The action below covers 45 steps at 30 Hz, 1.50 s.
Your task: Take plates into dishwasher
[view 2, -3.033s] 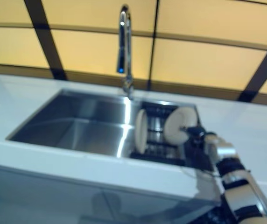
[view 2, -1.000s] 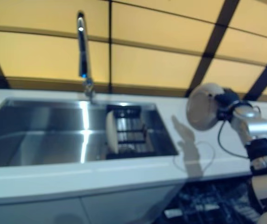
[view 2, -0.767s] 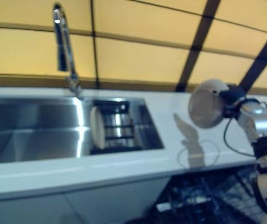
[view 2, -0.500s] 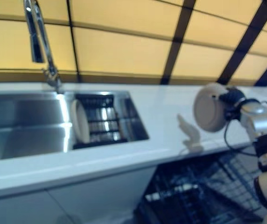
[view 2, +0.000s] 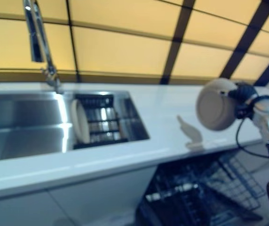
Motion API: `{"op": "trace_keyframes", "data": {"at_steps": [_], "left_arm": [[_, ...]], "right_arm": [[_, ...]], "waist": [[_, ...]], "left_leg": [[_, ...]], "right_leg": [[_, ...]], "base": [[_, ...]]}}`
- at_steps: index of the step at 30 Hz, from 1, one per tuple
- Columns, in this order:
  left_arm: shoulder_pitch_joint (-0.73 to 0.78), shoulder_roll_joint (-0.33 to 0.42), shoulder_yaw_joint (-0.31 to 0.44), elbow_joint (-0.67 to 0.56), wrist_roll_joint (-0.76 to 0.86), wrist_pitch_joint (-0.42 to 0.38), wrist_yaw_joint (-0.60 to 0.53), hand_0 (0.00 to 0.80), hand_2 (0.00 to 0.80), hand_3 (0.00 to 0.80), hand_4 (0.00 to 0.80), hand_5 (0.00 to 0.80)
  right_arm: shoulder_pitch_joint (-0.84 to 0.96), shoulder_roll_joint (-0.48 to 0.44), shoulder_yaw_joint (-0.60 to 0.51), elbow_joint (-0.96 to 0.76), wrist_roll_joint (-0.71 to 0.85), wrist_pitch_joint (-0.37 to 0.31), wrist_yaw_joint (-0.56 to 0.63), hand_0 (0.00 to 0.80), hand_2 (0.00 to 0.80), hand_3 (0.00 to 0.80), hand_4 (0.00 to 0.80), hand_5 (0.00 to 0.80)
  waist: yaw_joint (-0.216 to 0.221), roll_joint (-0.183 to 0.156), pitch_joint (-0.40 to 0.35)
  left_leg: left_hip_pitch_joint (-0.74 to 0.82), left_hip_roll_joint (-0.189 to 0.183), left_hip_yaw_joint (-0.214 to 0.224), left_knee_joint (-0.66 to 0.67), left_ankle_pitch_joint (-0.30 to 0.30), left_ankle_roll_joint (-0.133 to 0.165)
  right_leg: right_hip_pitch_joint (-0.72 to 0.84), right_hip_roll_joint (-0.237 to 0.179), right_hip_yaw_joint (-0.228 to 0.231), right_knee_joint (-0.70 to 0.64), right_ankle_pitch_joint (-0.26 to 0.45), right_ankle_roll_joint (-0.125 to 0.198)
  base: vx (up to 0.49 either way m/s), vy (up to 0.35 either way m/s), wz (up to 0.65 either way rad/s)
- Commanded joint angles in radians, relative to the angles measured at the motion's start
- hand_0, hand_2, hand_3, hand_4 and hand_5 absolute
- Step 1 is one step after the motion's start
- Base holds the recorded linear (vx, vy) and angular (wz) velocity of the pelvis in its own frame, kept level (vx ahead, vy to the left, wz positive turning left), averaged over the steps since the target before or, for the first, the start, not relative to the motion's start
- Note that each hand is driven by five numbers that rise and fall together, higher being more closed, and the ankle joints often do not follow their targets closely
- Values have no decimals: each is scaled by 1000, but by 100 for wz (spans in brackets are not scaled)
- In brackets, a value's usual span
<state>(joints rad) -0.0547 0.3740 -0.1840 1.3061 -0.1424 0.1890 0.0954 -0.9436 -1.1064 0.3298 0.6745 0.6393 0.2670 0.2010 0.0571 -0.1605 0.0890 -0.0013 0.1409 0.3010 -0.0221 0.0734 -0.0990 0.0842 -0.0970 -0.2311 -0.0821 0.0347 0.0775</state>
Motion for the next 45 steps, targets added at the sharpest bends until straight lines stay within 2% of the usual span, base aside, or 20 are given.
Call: {"op": "trace_keyframes", "data": {"at_steps": [1,10,19,32,39,45], "left_arm": [[-32,3,-20,46,6,5,6,0,0,0,0,0],[-27,-13,0,29,-18,9,6,0,0,0,0,0],[-6,-11,25,14,-5,14,-4,0,0,0,0,0],[17,-10,35,-26,3,2,-6,0,0,0,0,0],[23,-7,41,-39,14,0,-20,0,0,0,0,0],[17,-13,28,-50,13,-2,-27,0,0,0,0,0]], "right_arm": [[-4,-79,-47,-30,-21,-39,33,800,800,800,800,800],[125,-123,-105,-93,-116,-23,117,800,800,800,800,800],[328,-111,-214,-135,-178,-14,193,800,800,800,800,800],[545,-22,-275,-273,-352,-33,315,800,800,800,800,800],[634,43,-281,-384,-430,-35,319,800,800,800,800,800],[656,109,-256,-466,-467,8,325,800,800,800,800,800]], "waist": [[-9,16,-27],[-45,36,-20],[-65,47,-3],[-86,72,29],[-90,84,45],[-90,95,63]], "left_leg": [[-104,-6,49,-51,110,11],[-113,16,76,-46,133,-6],[-114,30,89,-44,140,-9],[-130,51,94,-37,152,-17],[-136,56,95,-34,156,-16],[-142,60,92,-30,159,-18]], "right_leg": [[100,29,24,99,-93,-1],[102,47,49,87,-96,-14],[102,57,58,87,-98,-18],[88,60,72,88,-98,-23],[78,59,71,90,-98,-22],[72,56,67,94,-102,-24]], "base": [[-75,4,-7],[-53,9,-12],[-9,-8,-7],[-3,-7,-4],[-12,-14,-1],[-11,-6,0]]}}
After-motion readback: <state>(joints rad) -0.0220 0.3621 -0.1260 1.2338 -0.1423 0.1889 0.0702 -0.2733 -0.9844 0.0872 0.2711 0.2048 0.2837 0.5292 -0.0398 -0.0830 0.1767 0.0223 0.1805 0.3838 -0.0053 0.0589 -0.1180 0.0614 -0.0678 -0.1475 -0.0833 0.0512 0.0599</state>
